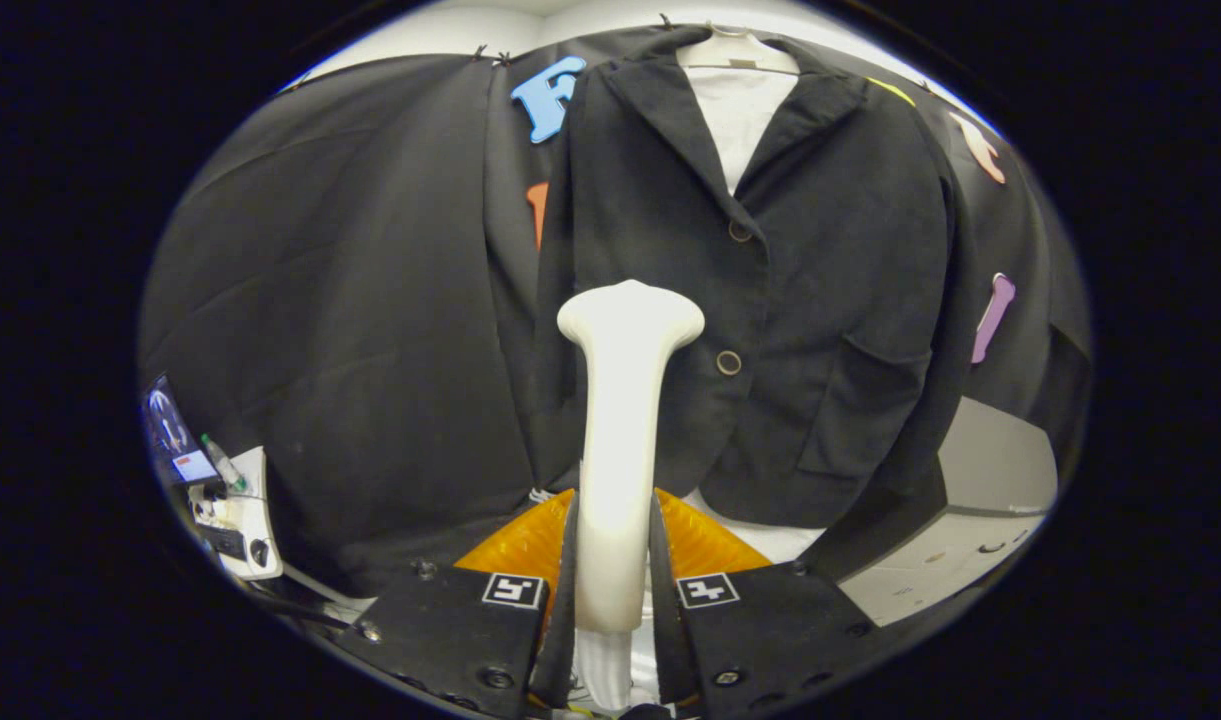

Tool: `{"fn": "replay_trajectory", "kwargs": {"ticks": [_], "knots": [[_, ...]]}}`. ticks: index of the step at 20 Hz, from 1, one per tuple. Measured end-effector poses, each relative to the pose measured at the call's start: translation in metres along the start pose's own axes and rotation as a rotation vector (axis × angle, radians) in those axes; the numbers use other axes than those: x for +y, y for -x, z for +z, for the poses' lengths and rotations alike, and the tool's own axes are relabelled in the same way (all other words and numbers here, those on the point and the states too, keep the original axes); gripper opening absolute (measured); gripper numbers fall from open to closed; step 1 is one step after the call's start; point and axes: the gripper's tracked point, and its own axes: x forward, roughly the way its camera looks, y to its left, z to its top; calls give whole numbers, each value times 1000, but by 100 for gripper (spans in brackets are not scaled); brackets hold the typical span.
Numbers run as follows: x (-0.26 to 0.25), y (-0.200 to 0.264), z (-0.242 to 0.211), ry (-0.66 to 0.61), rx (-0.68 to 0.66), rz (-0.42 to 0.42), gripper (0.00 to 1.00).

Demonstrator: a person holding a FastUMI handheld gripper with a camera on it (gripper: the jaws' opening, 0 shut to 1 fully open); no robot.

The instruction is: Iron the clothes twice with a garment steamer, once on the left side and once on the right side.

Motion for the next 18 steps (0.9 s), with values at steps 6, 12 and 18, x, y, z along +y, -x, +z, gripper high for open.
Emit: {"fn": "replay_trajectory", "kwargs": {"ticks": [6,12,18], "knots": [[-1,-12,-21,-10,39,-3,35],[-6,-18,-48,-26,90,-12,35],[-16,-8,-60,-62,95,-17,35]]}}
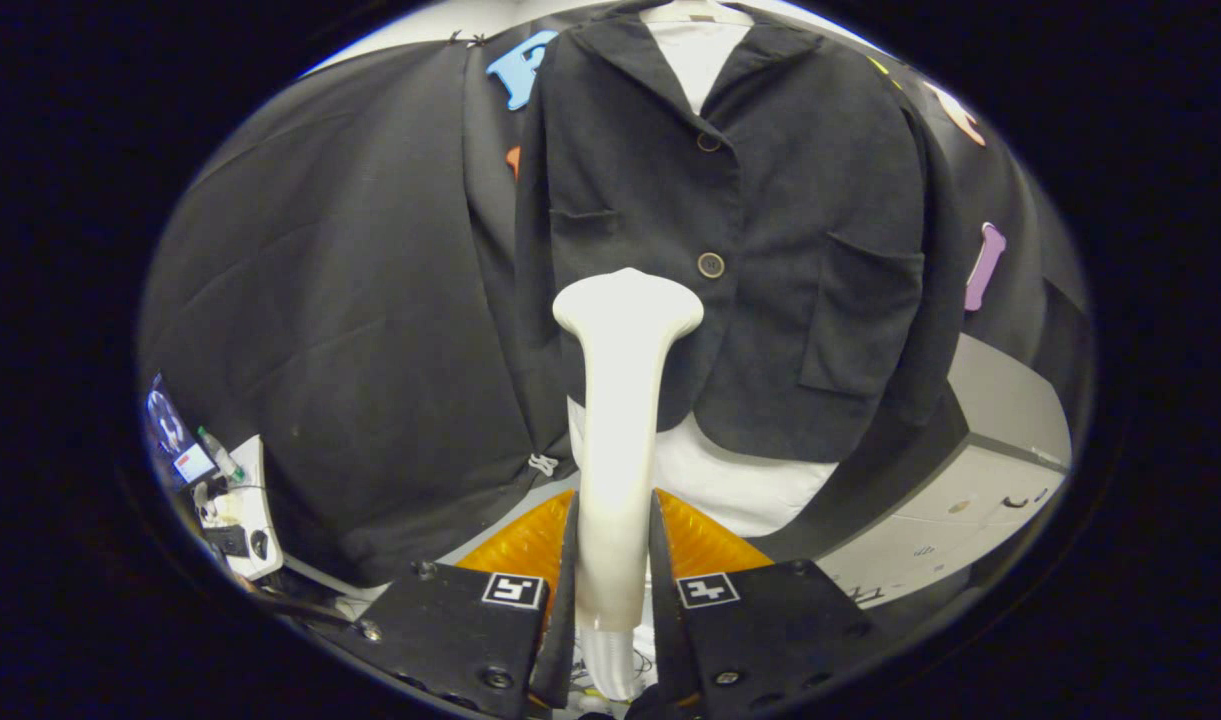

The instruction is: Iron the clothes twice with a garment steamer, once on the left side and once on the right side.

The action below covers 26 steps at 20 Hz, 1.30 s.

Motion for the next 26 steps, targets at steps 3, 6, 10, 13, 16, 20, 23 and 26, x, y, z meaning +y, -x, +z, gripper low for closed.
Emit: {"fn": "replay_trajectory", "kwargs": {"ticks": [3,6,10,13,16,20,23,26], "knots": [[-17,13,-7,-20,-4,-8,35],[-46,27,-14,-58,-9,-42,35],[-98,50,-29,-120,-9,-99,35],[-137,77,-39,-159,-20,-137,35],[-176,100,-51,-201,-40,-171,35],[-228,132,-70,-267,-58,-214,35],[-263,166,-90,-311,-75,-238,35],[-293,203,-116,-333,-82,-248,35]]}}
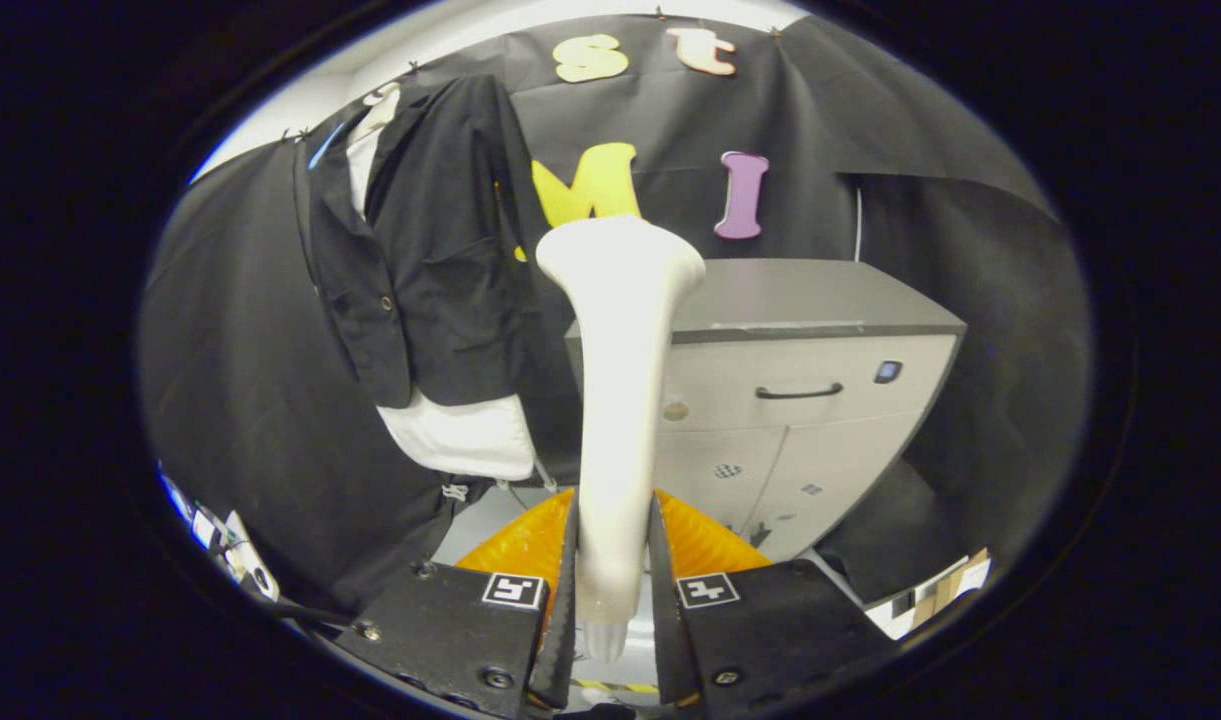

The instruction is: Iron the clothes twice with a garment steamer, once on the left side and once on the right side.

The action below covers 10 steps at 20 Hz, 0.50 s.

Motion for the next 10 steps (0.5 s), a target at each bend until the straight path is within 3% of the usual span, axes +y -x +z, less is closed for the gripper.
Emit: {"fn": "replay_trajectory", "kwargs": {"ticks": [10], "knots": [[-133,108,-81,-79,2,-29,35]]}}
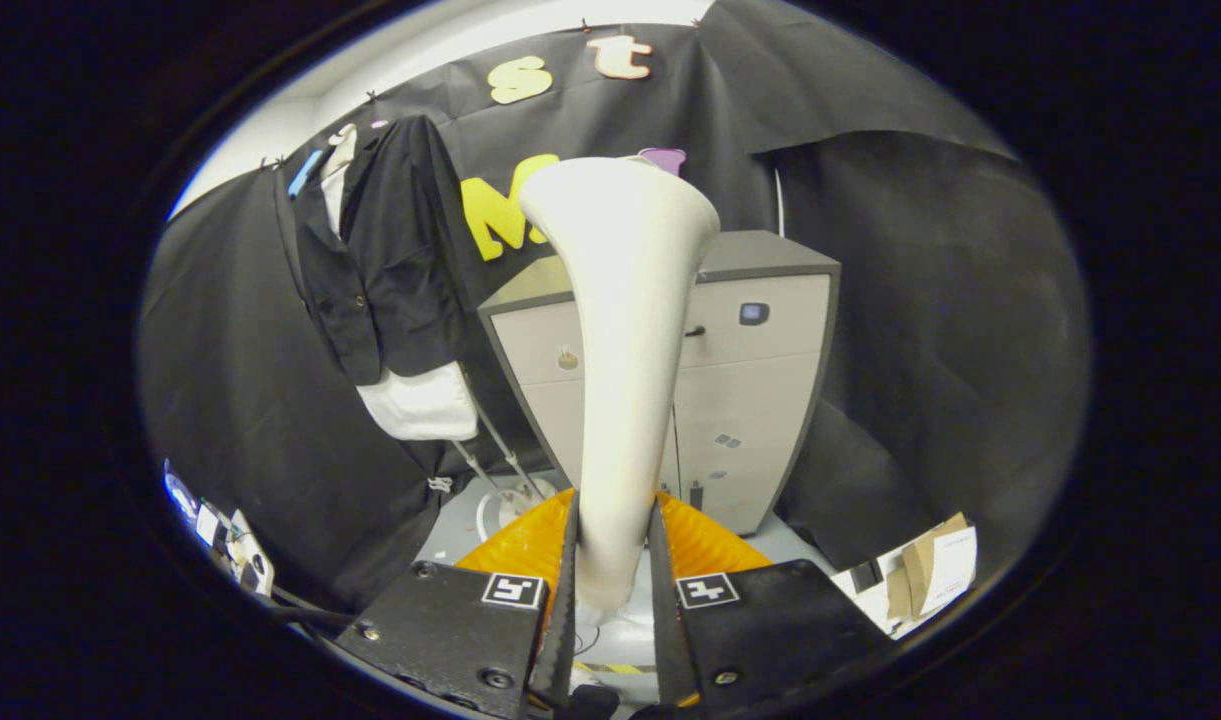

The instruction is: Iron the clothes twice with a garment steamer, once on the left side and once on the right side.

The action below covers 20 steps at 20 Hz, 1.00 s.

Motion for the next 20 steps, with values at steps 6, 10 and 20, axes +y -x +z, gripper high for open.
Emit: {"fn": "replay_trajectory", "kwargs": {"ticks": [6,10,20], "knots": [[-40,26,-56,-52,47,-32,35],[-41,49,-76,-63,39,-74,35],[-8,80,-113,-23,43,-123,35]]}}
